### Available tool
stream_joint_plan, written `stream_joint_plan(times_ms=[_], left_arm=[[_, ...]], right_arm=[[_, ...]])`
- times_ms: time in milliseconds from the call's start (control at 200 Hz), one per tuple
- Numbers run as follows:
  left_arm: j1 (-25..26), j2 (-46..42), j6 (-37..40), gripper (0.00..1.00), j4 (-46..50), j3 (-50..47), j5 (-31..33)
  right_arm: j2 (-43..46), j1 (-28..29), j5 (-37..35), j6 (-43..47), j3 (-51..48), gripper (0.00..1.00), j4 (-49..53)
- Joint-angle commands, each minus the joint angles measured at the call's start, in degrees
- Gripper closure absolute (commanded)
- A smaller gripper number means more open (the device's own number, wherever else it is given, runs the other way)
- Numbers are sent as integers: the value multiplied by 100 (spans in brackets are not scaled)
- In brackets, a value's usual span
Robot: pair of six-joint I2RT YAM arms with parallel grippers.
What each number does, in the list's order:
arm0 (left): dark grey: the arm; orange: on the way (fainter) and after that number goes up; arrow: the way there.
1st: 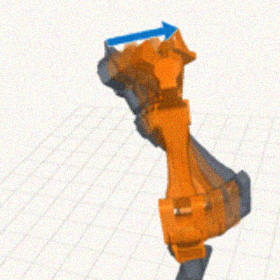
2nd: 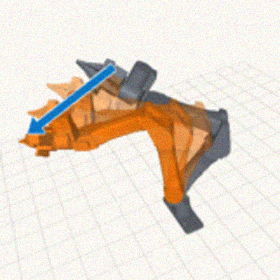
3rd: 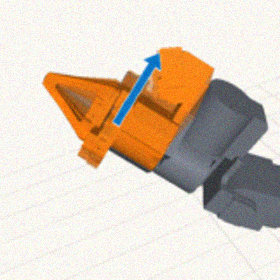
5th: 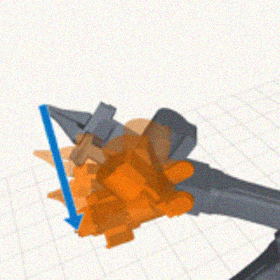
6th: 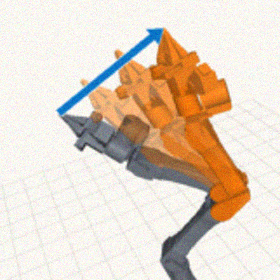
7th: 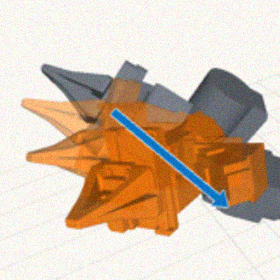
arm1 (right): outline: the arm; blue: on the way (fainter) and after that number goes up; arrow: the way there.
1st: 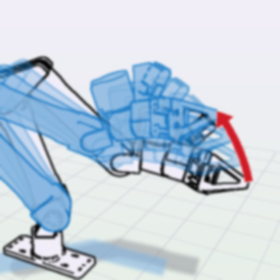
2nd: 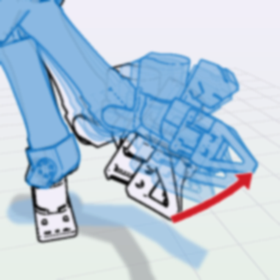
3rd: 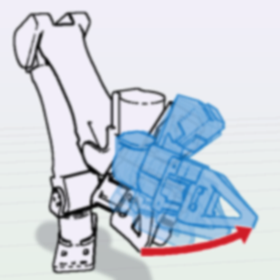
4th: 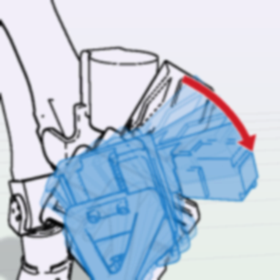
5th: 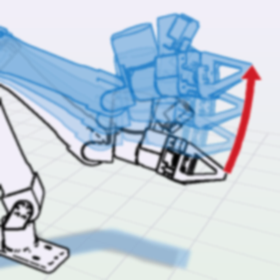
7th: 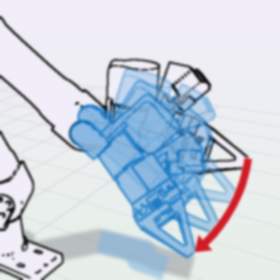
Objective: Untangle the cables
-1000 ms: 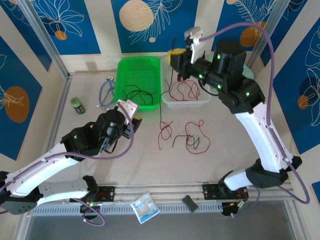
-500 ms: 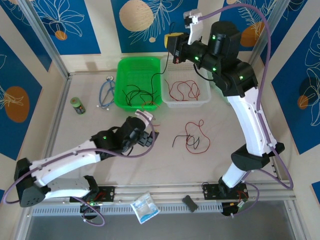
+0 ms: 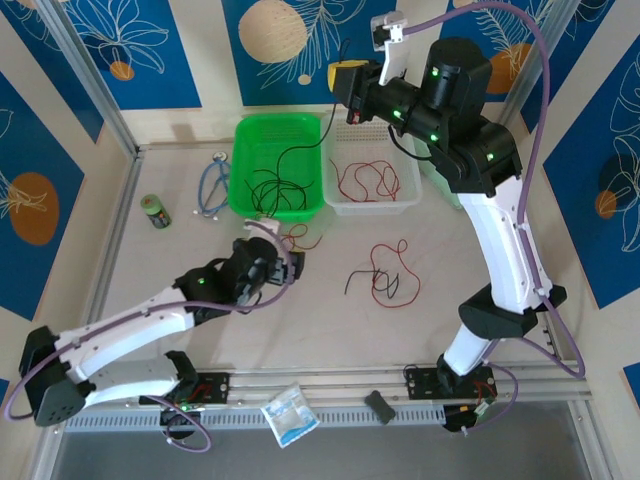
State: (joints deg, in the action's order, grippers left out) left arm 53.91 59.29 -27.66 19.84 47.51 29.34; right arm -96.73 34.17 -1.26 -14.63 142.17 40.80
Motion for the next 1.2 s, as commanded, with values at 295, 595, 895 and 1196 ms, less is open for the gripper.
stream_joint_plan(times_ms=[295, 595, 895, 1196], left_arm=[[-331, -1563, -1609, 8, 1775, -803, 835], [-346, -1621, -1659, 10, 2005, -769, 813], [-348, -1508, -1565, 12, 1965, -810, 662], [-412, -1125, -1185, 12, 1963, -369, 650]], right_arm=[[-1423, 34, -675, 387, 640, 100, -659], [-3152, -46, -1318, 795, 1840, 100, -1186], [-3772, -217, -1592, 577, 1568, 100, -1825], [-4830, -229, -1117, 195, 1339, 100, -1165]])
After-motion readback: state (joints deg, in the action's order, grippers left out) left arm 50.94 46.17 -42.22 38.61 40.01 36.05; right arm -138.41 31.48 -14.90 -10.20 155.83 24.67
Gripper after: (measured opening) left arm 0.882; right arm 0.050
